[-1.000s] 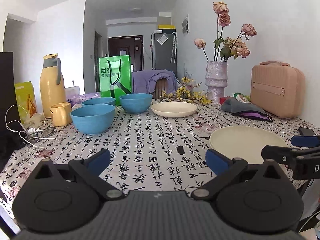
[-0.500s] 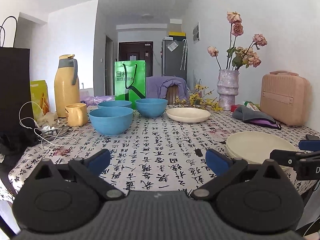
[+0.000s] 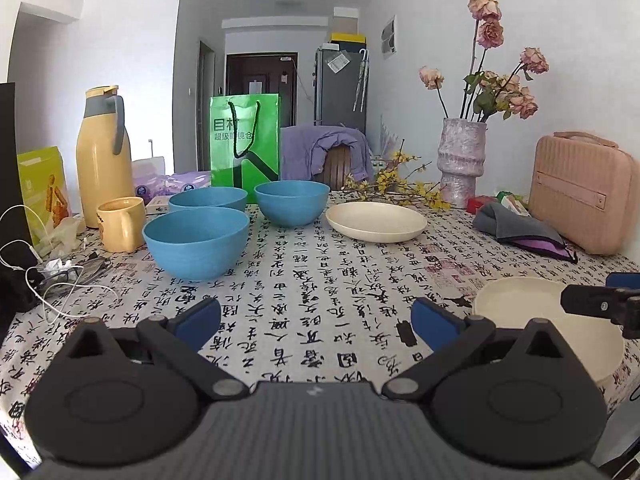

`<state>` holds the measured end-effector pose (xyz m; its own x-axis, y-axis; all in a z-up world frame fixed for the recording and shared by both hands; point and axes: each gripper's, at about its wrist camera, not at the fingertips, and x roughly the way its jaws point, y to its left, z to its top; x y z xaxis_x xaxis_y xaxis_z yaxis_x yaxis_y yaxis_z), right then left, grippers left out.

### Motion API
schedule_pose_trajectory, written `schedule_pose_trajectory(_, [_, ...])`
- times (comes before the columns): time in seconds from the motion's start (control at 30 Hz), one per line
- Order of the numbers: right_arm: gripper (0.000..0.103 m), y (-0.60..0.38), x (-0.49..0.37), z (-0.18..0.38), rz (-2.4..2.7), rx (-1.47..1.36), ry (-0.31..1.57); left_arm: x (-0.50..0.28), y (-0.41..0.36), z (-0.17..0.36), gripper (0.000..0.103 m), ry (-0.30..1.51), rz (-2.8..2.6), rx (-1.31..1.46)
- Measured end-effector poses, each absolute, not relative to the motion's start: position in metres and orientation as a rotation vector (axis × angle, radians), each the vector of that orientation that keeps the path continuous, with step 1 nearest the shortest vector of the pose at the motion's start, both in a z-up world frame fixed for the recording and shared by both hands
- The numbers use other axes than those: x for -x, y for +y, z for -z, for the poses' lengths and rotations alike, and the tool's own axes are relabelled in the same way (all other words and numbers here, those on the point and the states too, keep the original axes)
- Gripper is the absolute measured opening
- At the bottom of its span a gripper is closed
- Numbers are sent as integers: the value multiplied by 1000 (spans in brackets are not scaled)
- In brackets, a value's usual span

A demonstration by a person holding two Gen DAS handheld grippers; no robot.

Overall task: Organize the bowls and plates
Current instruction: 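Move both tools toward the remaining cream plate beside the blue bowls, then close the left tool on a cream plate rim while the right tool grasps another plate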

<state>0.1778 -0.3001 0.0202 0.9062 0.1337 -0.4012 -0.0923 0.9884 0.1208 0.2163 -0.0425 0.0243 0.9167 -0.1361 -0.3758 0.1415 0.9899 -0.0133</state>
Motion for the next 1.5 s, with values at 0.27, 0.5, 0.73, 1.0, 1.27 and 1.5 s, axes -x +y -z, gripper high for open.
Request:
schedule_pose_trajectory(0.27, [102,-324,-253,-41,-93,-113,475,-299,-53,-34,103,461,179,29])
schedule_pose_trajectory(0.5, [101,-345,-330,-60,-105,-135,567,-371,-64,-40,103,520,222,80])
schedule_pose_trajectory(0.73, [99,-369,-420,-66,-185,-217,686,-466,-71,-35,100,678,254,211])
schedule_pose_trajectory(1.0, [90,-380,-536,-53,-203,-254,797,-573,-88,-16,80,794,184,276])
schedule_pose_trajectory(1.27, [67,-373,-629,-9,-90,-189,837,-628,-99,17,49,857,85,271])
schedule_pose_trajectory(1.5, [34,-369,-661,21,-52,-182,851,-639,-109,25,30,845,104,247])
